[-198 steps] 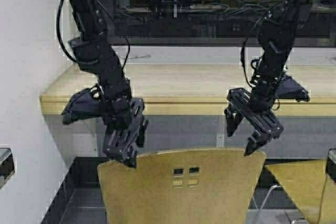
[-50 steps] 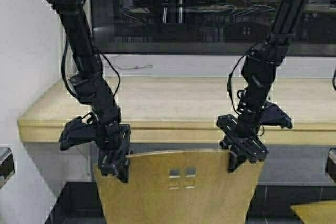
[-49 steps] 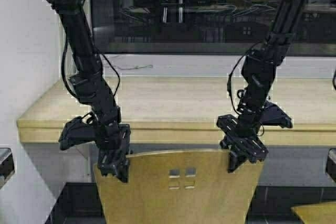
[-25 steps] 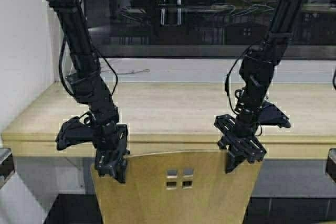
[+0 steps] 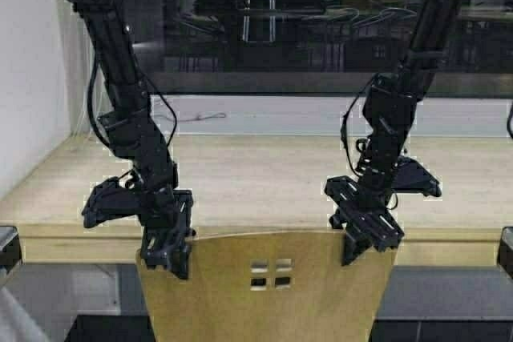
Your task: Push the chairs under the table
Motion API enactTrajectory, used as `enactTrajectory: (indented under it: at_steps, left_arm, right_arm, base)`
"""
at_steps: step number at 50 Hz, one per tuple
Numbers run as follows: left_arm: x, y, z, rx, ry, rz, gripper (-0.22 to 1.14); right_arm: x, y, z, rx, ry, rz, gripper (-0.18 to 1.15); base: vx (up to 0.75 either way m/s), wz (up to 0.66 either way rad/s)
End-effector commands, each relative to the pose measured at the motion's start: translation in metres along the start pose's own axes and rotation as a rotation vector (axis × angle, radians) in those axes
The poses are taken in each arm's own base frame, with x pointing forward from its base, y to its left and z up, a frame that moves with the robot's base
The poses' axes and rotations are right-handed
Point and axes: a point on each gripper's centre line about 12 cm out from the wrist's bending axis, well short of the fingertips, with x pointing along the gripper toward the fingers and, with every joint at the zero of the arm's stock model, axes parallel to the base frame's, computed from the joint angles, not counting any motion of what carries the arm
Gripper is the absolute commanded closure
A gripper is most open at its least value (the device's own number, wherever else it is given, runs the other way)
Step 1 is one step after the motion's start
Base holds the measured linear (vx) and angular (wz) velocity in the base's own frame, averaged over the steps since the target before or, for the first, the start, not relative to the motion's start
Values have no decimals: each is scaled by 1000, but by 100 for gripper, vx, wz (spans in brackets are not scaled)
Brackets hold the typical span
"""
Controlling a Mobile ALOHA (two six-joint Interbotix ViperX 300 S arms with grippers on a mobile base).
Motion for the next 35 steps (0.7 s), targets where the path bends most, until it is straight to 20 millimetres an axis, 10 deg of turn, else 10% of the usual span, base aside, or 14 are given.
enactTrajectory:
  at_steps: [1, 23, 35]
  left_arm:
    - [-16, -32, 2, 97, -13, -91, 74]
    - [-24, -23, 2, 117, 0, -61, 58]
    - [-30, -24, 1, 165, 7, -65, 23]
  right_arm:
    - [-3, 4, -10, -178, -2, 7, 90]
    - [-9, -9, -14, -219, 14, -27, 87]
    - [-13, -2, -13, -210, 14, -13, 29]
  base:
    - [17, 1]
    - [13, 3]
    - [3, 0]
